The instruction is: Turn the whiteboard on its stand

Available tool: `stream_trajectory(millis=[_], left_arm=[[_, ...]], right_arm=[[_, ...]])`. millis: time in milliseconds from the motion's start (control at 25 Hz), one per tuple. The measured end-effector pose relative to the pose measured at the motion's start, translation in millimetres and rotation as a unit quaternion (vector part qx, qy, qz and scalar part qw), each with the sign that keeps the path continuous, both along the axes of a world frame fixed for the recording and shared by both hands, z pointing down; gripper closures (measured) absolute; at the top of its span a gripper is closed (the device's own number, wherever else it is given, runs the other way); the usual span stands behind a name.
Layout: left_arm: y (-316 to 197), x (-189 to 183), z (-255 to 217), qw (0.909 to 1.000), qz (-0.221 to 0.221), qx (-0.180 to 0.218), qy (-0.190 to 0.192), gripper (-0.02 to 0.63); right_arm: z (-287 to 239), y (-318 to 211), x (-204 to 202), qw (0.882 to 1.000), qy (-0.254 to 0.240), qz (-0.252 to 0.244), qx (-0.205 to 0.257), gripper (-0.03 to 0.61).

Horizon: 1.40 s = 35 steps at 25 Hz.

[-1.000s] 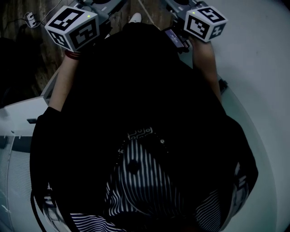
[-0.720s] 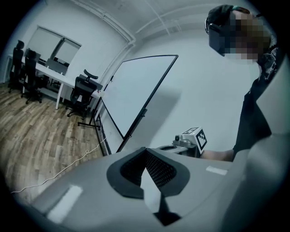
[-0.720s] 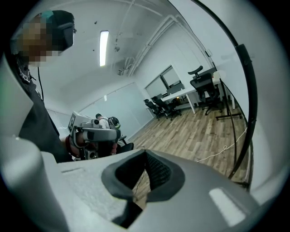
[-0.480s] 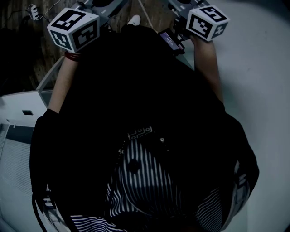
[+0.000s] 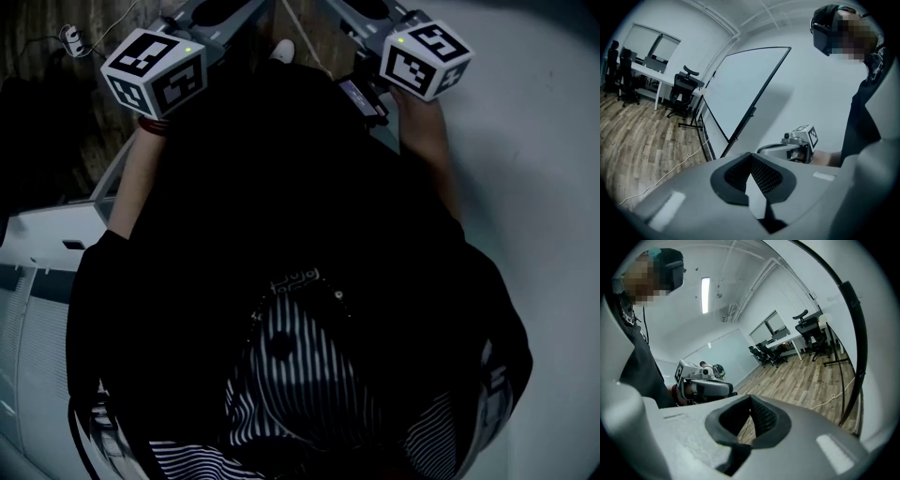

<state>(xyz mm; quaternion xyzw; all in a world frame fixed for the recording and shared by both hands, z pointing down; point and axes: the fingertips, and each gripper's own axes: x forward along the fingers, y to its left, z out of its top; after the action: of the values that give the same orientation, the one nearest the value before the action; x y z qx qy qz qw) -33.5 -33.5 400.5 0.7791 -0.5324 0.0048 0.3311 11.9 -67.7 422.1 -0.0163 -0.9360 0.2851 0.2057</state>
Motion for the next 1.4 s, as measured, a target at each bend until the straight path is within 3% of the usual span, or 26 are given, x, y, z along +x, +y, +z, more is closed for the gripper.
stream_trajectory(millis=[200, 400, 680, 800, 960, 1160, 1400], left_arm=[[-32.3, -5.6, 14.2, 0.9992, 0.035, 0.012, 0.018, 0.607], [-106.6, -67.2, -5.4, 0.997, 0.065, 0.032, 0.028, 0.607], [-121.3, -83.0, -21.6, 0.9943, 0.083, 0.061, -0.026, 0.607], [-142.9, -125.1, -31.5, 0.9927, 0.088, 0.079, -0.021, 0.607], [-164.3, -174.1, -30.3, 0.9909, 0.104, 0.085, -0.002, 0.607], [-163.2, -166.4, -32.1, 0.9857, 0.14, 0.093, 0.018, 0.607], [-216.5, -157.0, -58.7, 0.9734, 0.193, 0.121, 0.022, 0.607]], right_arm=[[4.0, -6.4, -10.1, 0.999, 0.006, 0.034, 0.027, 0.577], [-15.0, -63.0, -73.8, 0.998, 0.013, 0.052, 0.036, 0.578], [-45.8, -78.8, -84.4, 0.991, -0.005, 0.094, 0.095, 0.577], [-45.4, -101.3, -122.5, 0.989, 0.01, 0.09, 0.115, 0.577], [-52.7, -145.1, -168.3, 0.985, 0.018, 0.125, 0.121, 0.577], [-66.1, -154.1, -156.1, 0.975, 0.017, 0.178, 0.13, 0.577], [-84.3, -188.0, -152.6, 0.962, -0.002, 0.241, 0.128, 0.577]])
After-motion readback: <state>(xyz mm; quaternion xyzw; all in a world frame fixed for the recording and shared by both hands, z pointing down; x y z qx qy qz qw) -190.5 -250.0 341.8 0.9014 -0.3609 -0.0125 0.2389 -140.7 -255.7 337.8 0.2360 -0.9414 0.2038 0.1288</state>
